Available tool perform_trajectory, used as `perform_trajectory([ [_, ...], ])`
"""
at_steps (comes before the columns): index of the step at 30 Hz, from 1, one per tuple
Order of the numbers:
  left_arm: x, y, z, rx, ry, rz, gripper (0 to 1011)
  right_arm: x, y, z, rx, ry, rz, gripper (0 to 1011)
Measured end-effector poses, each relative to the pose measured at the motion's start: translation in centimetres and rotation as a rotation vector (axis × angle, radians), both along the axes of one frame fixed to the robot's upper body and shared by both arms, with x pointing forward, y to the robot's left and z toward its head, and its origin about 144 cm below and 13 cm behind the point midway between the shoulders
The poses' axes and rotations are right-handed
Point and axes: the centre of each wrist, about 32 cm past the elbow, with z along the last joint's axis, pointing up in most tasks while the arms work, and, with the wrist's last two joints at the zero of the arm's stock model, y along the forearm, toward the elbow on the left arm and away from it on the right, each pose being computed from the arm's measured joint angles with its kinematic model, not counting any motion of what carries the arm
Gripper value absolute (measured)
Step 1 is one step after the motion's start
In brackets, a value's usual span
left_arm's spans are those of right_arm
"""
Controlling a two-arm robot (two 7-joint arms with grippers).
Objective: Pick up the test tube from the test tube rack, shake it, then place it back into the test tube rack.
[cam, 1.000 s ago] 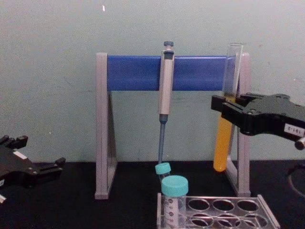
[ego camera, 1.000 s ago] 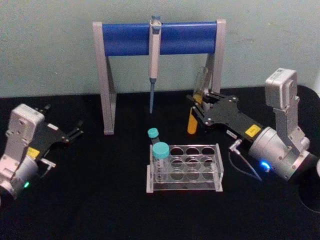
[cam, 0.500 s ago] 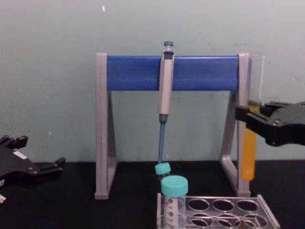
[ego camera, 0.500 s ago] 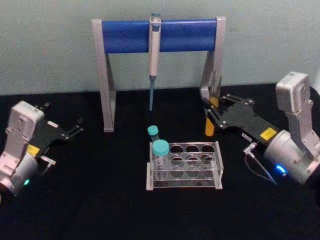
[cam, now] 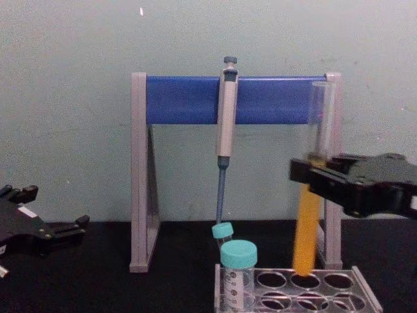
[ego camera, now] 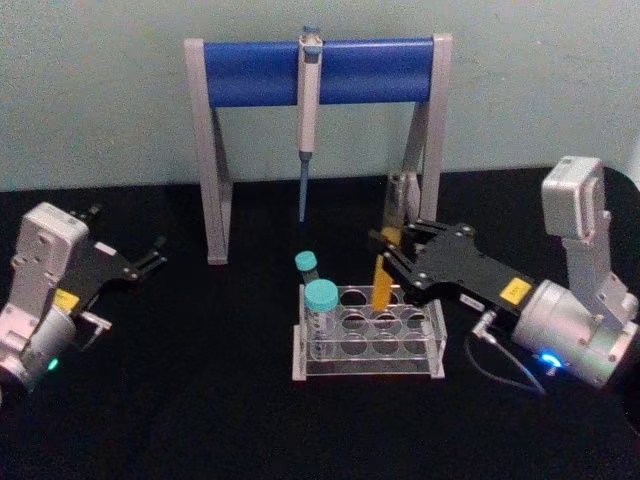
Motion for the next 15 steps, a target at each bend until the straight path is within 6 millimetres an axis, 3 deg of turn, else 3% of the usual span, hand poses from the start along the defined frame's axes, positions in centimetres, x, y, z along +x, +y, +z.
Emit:
perform_trajectory([
  [7,0.0,0.0,0.0,0.0,0.0,0.0,1001,1.6,1.2,-0.5,0.041,-0.041,-0.023,223],
  [15,0.0,0.0,0.0,0.0,0.0,0.0,1001,2.4,1.2,-0.8,0.024,-0.08,-0.136,223],
])
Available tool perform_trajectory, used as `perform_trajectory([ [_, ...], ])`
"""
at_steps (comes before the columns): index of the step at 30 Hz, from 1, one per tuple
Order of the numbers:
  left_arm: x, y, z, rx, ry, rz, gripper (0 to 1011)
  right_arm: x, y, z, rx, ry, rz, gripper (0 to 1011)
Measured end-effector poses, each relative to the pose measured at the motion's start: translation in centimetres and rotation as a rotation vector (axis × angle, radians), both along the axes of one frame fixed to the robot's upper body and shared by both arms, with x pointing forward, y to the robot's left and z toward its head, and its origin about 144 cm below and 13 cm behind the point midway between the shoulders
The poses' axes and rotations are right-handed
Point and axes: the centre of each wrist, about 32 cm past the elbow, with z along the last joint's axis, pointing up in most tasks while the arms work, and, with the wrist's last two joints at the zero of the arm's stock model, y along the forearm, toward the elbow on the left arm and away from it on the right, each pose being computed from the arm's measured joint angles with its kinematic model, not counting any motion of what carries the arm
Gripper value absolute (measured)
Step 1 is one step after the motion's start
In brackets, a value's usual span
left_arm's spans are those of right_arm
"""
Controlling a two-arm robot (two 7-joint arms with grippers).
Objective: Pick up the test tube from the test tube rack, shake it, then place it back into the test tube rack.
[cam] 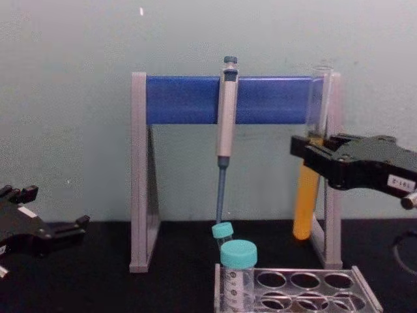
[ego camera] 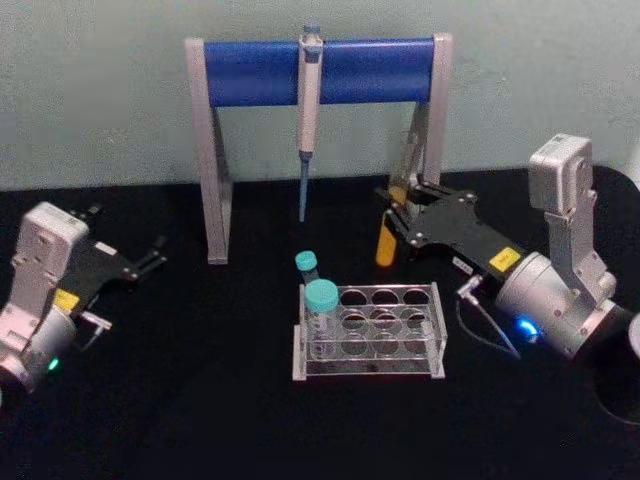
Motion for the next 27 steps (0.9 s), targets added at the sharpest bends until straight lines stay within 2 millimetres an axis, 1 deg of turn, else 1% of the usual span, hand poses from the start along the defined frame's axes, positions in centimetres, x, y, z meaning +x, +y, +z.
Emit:
perform_trajectory([
  [19,0.0,0.0,0.0,0.0,0.0,0.0,1002,-0.1,-0.5,-0.2,-0.017,-0.003,-0.038,223],
  [27,0.0,0.0,0.0,0.0,0.0,0.0,1001,-1.1,-1.4,0.2,-0.071,0.008,-0.06,223],
])
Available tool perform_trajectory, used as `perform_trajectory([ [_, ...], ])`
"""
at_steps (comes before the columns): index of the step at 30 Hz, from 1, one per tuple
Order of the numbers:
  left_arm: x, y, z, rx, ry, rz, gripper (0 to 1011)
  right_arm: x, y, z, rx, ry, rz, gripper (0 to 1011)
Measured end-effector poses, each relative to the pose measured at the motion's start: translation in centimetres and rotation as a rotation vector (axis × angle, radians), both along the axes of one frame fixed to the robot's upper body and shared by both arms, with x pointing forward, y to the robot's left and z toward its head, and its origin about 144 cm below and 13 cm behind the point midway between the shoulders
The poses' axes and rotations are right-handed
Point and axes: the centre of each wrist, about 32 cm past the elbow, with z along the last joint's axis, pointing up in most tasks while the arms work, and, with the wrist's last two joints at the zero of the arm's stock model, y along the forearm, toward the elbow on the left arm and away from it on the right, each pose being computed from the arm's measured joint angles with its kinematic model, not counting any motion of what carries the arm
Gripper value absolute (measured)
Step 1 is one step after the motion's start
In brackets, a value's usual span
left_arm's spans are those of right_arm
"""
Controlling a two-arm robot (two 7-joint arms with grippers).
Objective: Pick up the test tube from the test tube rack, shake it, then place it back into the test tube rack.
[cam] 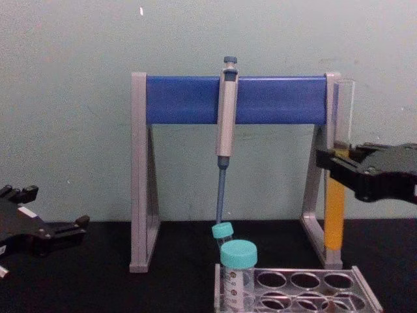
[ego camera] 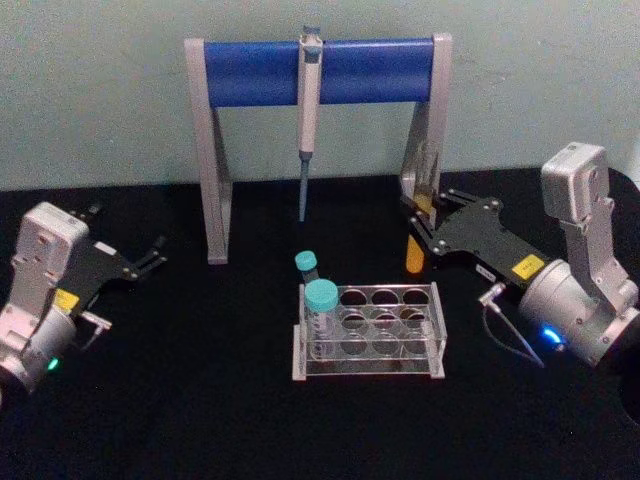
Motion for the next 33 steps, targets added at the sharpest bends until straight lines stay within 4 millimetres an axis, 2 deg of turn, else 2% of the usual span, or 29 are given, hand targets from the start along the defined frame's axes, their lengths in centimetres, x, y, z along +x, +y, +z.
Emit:
perform_trajectory([
  [9,0.0,0.0,0.0,0.0,0.0,0.0,1001,-1.8,-0.6,0.5,-0.021,0.05,0.047,223],
  [14,0.0,0.0,0.0,0.0,0.0,0.0,1001,-2.2,-0.3,0.5,0.004,0.086,0.103,223],
  [24,0.0,0.0,0.0,0.0,0.0,0.0,1001,-0.6,1.6,0.4,0.056,0.088,0.203,223],
  [33,0.0,0.0,0.0,0.0,0.0,0.0,1001,1.1,2.6,-0.1,0.088,0.017,0.146,223],
])
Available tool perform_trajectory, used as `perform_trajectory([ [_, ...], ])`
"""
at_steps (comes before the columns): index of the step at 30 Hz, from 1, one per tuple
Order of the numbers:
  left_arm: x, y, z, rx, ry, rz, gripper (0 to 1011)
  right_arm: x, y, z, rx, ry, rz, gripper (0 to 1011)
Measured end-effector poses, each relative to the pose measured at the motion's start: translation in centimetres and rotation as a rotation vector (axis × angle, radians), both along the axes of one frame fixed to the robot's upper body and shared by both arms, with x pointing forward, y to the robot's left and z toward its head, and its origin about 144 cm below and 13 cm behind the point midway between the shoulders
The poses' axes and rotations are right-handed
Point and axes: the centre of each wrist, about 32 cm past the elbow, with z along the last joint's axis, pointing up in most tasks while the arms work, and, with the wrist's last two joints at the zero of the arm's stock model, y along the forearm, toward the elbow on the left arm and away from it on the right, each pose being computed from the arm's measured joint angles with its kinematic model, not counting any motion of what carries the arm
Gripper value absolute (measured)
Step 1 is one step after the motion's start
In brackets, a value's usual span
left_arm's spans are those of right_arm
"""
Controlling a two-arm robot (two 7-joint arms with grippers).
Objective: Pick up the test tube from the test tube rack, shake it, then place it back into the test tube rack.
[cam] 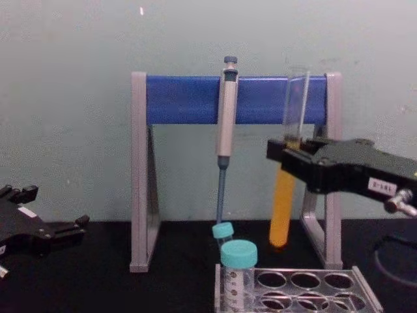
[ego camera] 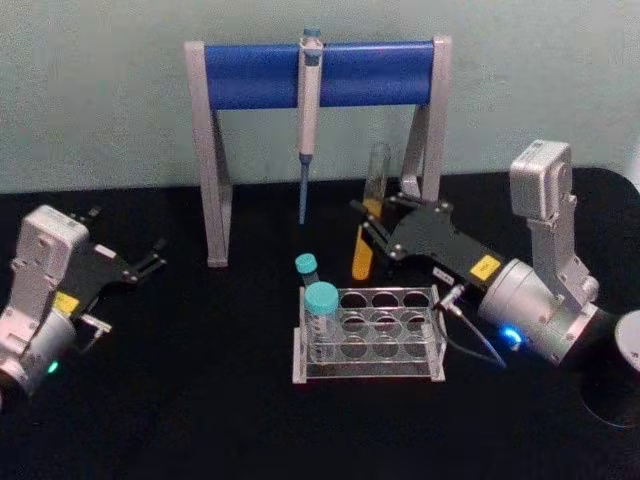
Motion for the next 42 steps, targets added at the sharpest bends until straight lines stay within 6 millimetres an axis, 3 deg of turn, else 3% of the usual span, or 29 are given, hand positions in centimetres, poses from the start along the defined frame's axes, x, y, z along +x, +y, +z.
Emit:
perform_trajectory([
  [10,0.0,0.0,0.0,0.0,0.0,0.0,1002,0.5,-0.4,-0.5,0.021,-0.022,-0.102,223],
  [42,0.0,0.0,0.0,0.0,0.0,0.0,1001,0.1,-1.1,-0.5,-0.019,-0.026,-0.144,223],
])
